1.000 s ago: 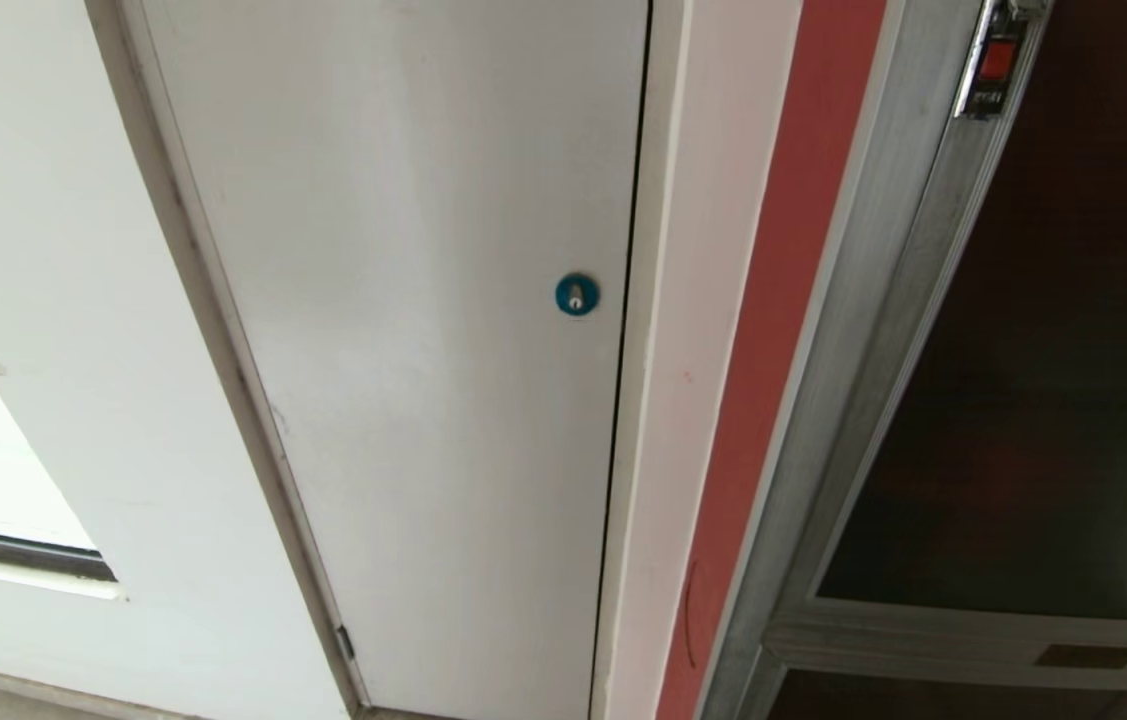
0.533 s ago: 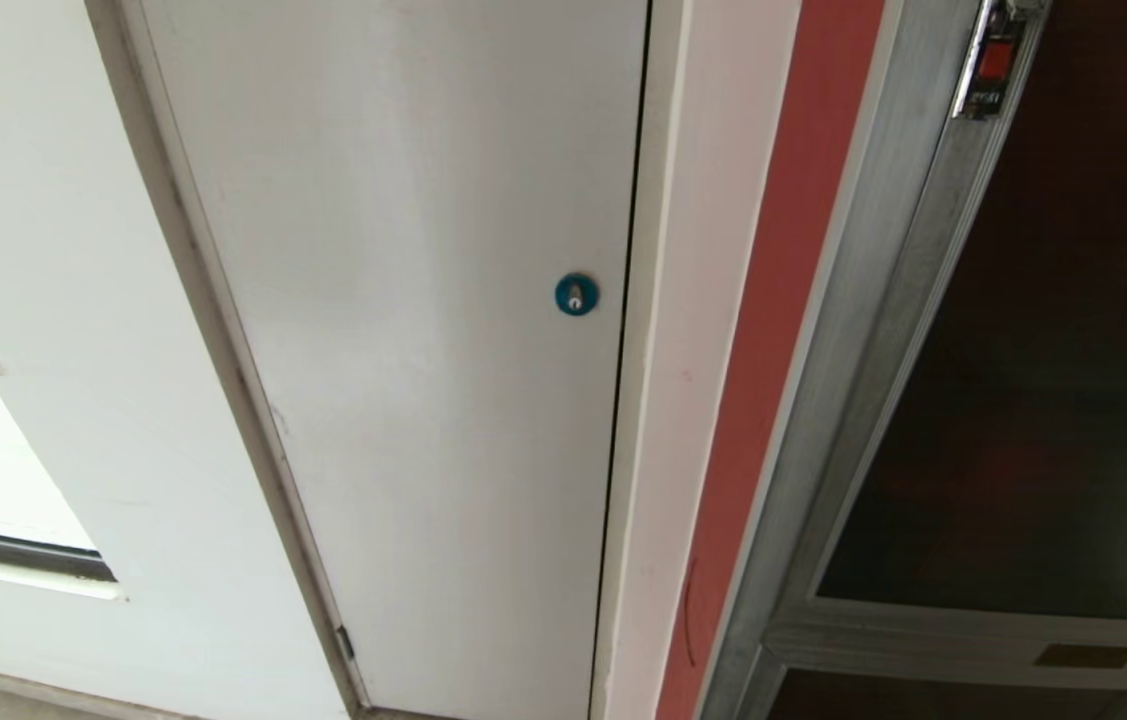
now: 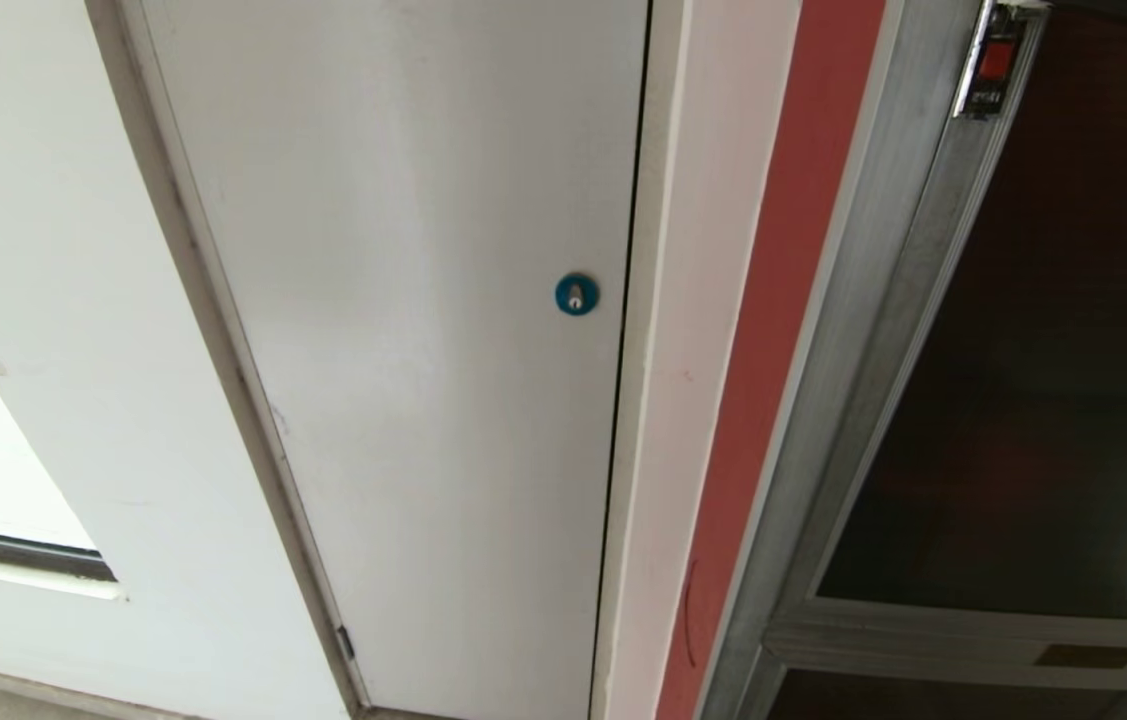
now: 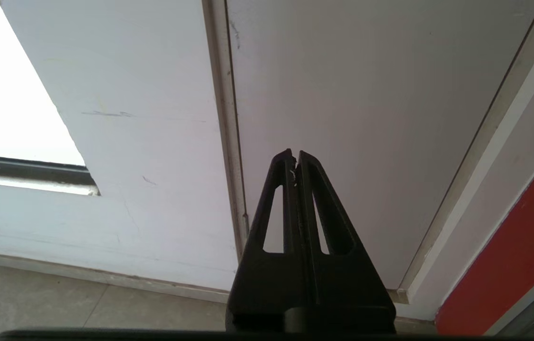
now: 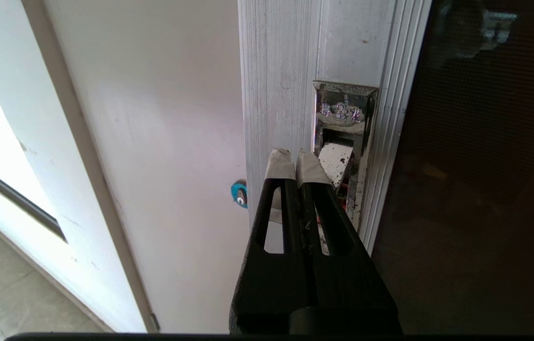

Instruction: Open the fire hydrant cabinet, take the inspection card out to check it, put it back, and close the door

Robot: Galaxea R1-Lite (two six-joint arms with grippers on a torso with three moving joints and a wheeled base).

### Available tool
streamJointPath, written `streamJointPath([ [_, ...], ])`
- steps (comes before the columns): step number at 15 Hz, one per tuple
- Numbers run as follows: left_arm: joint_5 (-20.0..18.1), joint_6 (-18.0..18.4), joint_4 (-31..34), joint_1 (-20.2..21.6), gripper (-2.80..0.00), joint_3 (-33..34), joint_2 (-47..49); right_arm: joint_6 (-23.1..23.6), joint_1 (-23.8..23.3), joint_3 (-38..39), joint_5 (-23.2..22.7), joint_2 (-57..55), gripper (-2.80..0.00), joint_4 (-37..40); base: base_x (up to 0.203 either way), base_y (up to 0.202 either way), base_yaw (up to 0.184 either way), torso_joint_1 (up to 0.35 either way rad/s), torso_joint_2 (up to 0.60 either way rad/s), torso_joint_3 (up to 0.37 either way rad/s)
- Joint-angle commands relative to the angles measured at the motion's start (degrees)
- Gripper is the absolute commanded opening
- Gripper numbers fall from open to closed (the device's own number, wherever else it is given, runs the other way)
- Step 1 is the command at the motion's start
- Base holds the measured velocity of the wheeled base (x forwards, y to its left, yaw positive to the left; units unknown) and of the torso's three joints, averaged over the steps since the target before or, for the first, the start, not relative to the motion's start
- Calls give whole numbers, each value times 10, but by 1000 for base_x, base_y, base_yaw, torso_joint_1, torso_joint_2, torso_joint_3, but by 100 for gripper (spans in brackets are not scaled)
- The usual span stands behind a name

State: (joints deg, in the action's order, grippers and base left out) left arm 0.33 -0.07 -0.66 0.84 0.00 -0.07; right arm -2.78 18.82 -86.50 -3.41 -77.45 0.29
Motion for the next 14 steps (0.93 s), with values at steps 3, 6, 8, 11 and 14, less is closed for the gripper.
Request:
streamJointPath([
  [3, 0, 0, 0, 0, -280, 4, 1, -1, -4, 10, 9, -1, -280, 1, 0, 0, 0, 0, 0, 0],
  [6, 0, 0, 0, 0, -280, 4, 0, -2, -5, 20, 10, -1, -280, 0, 0, 0, 0, 0, 0, 0],
  [8, 0, 0, 0, 0, -280, 4, 1, -3, -11, 24, 10, -1, -280, -1, 0, 0, 0, 0, 0, 0],
  [11, 0, -1, 0, 0, -280, 4, 0, -4, -23, 30, 10, -1, -280, -2, 0, 0, 0, 0, 0, 0],
  [14, 0, -1, 0, 0, -280, 4, 0, -5, -27, 34, 9, -11, -280, -3, 0, 0, 0, 0, 0, 0],
])
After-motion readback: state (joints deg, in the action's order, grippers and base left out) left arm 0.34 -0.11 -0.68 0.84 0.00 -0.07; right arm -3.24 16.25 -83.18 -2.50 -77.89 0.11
